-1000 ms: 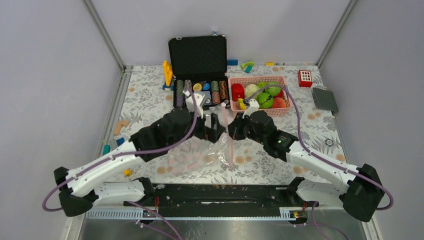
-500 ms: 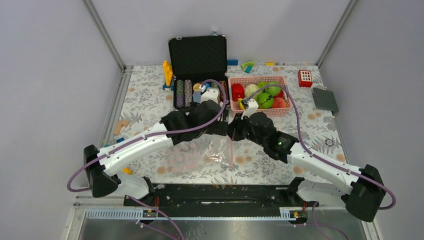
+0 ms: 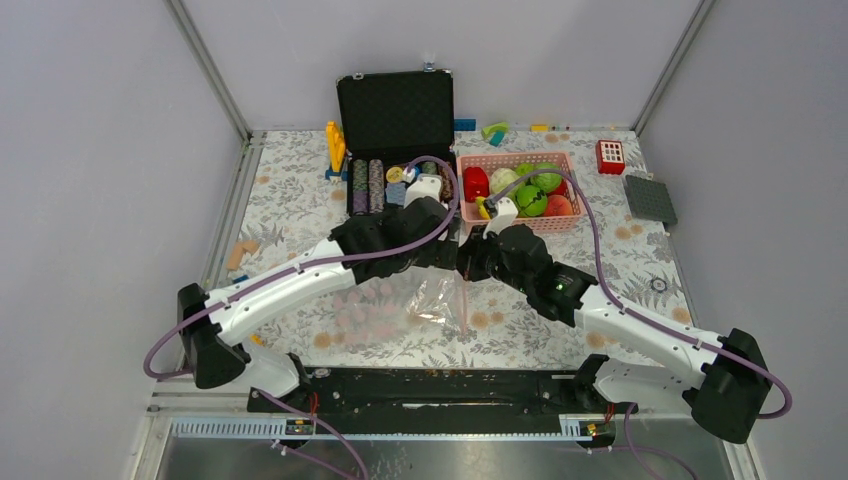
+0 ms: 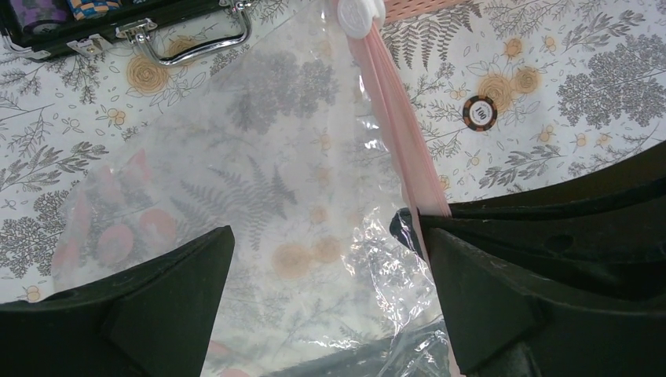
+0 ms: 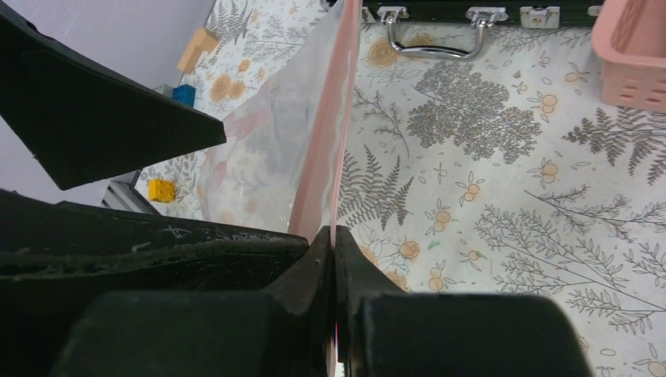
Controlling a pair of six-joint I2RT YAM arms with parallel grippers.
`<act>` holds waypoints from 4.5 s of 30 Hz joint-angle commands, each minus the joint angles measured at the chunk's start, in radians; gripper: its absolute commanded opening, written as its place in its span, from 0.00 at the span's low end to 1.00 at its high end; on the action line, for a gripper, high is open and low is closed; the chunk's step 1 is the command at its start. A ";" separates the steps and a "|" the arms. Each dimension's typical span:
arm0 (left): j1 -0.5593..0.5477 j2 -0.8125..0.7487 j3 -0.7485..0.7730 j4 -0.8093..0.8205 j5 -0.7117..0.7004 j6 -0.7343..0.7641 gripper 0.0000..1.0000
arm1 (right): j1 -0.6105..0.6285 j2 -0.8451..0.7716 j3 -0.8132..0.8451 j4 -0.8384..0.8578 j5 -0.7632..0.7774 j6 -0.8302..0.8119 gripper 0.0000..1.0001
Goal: Place the food in the zip-top bag and seal the zipper
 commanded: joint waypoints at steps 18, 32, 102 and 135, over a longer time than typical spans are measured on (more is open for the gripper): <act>0.006 0.288 0.316 -0.079 -0.008 -0.053 0.89 | 0.049 -0.056 -0.035 0.222 -0.025 -0.076 0.00; 0.009 0.177 0.231 -0.216 -0.041 -0.013 0.21 | 0.049 -0.059 0.001 0.040 0.298 -0.032 0.00; 0.230 -0.113 -0.047 -0.147 -0.027 0.059 0.00 | -0.403 0.017 0.161 -0.190 0.084 -0.250 1.00; 0.242 -0.101 -0.060 -0.104 0.024 0.057 0.00 | -0.560 0.662 0.483 -0.232 0.383 -0.062 1.00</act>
